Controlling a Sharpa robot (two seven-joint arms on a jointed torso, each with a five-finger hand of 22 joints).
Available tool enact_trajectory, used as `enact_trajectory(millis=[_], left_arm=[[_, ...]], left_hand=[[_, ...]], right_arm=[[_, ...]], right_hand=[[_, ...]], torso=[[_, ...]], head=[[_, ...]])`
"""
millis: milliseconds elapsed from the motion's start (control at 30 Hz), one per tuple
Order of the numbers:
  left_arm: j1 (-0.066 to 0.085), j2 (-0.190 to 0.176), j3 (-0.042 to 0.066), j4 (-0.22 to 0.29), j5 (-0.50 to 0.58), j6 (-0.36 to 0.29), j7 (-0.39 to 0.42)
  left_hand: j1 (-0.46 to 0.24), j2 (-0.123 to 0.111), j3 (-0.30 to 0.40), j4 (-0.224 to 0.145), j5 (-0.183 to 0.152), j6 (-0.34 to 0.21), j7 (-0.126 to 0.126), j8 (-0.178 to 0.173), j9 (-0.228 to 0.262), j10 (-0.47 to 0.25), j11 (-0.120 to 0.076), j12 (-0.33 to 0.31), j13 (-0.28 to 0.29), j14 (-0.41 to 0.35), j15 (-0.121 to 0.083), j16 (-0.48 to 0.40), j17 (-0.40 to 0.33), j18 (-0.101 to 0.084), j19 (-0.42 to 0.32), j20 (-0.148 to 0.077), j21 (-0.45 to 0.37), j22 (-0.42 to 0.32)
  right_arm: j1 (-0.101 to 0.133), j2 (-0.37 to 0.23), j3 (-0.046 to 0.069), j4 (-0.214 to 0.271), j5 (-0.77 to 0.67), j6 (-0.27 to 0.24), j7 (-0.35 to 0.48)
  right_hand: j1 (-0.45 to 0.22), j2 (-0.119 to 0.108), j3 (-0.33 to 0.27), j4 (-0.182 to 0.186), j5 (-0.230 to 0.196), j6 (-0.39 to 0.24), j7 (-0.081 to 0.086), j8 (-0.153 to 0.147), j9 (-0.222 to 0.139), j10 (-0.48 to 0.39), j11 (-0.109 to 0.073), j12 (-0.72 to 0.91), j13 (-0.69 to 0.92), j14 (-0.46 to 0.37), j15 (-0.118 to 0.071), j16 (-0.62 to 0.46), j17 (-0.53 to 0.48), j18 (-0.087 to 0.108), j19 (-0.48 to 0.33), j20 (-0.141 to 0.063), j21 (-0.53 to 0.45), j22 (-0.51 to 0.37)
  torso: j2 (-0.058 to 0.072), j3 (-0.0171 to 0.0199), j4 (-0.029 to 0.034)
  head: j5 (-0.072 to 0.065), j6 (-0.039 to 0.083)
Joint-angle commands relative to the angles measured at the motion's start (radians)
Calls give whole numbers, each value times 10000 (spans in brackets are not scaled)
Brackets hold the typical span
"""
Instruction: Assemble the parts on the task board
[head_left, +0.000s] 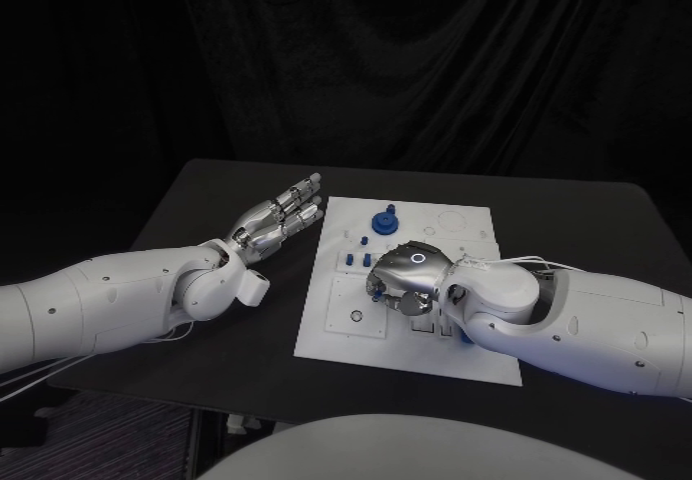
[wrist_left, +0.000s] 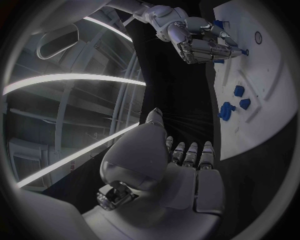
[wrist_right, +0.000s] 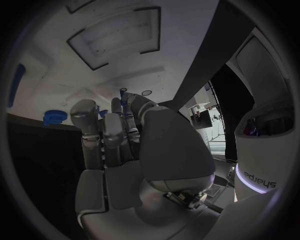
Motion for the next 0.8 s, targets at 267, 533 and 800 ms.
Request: enact_trajectory(millis=[267, 533, 800], left_arm=[[-24, 55, 10, -36, 68, 188, 804], [-32, 78, 10, -60, 68, 229, 770], [-38, 86, 10, -75, 68, 251, 740]], left_hand=[[130, 49, 98, -11, 67, -21, 109, -17, -13, 19, 66, -34, -11, -4, 32, -37, -12, 125, -6, 90, -35, -13], [183, 58, 127, -47, 105, -41, 127, -19, -15, 19, 83, -34, -11, -4, 88, -37, -12, 119, -6, 130, -35, -13], [193, 60, 132, -53, 114, -44, 131, -19, -15, 19, 86, -34, -11, -4, 98, -37, -12, 117, -6, 137, -35, -13]], right_arm=[[-43, 78, 11, -36, -256, -329, -40], [-44, 95, 11, -62, -257, -128, -94], [-44, 82, 10, -29, -257, 68, -143]], right_hand=[[-12, -44, -33, -59, -69, -59, -13, -71, 28, 167, -19, -28, 20, 45, -40, 73, 38, -108, 41, -28, 57, 1043], [-12, -46, -38, -63, -82, -61, -16, -77, 34, 191, -25, -27, 22, 41, -45, 61, 20, -108, 43, -30, 62, 1043], [-24, -58, -48, -64, -103, -87, -13, -99, 37, 196, -22, -43, 18, 28, -46, 36, -14, -100, 30, -33, 28, 1033]], torso=[[0, -4, 3], [-1, -9, -4], [3, -5, -16]], head=[[84, -2], [105, -2], [121, -2]])
